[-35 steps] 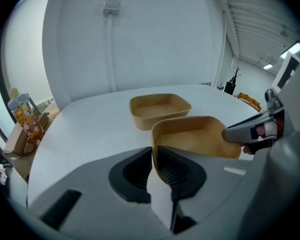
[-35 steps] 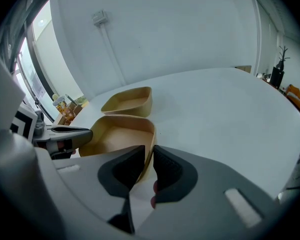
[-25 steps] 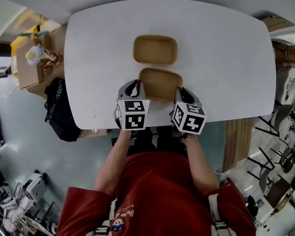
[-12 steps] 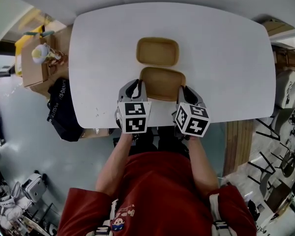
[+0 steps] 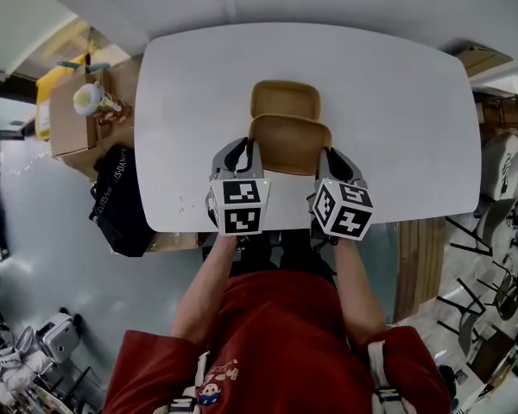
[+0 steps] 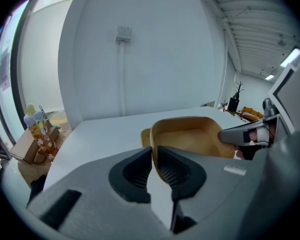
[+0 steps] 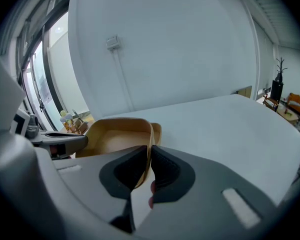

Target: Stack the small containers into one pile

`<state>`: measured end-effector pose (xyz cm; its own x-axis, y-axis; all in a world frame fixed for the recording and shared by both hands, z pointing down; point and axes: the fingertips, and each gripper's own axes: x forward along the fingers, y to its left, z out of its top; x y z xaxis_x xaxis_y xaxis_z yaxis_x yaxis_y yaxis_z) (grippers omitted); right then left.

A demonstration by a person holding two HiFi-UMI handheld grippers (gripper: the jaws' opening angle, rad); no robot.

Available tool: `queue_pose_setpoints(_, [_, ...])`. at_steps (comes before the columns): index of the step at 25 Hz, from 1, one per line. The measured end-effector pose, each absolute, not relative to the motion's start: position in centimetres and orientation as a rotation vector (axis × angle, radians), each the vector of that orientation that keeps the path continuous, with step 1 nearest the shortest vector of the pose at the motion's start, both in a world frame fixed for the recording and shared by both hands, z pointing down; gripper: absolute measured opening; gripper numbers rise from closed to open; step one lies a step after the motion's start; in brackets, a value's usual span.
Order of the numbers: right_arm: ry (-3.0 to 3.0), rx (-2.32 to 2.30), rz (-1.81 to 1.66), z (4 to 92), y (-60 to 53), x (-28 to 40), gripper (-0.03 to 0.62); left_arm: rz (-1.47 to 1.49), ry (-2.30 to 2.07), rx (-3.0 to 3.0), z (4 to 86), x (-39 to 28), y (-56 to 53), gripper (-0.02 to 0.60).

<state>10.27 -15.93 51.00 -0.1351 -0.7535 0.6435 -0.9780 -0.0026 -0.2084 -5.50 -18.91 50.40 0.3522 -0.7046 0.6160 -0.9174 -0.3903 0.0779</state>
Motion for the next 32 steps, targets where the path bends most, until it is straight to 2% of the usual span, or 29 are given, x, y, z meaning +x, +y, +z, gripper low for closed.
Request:
queue_pose_setpoints(20, [-1.921,1.948,0.739,45.9,-21.2,9.3,0.021,0.613,-1.376,2.333,46.6,-6.8,-23.4,0.041])
queue_pose_setpoints(32, [-1.95,1.847,0.784,48.5,-25.2,10.5,0.021,0.664,-1.417,2.264,48.9,-5.6,-26.4,0.041])
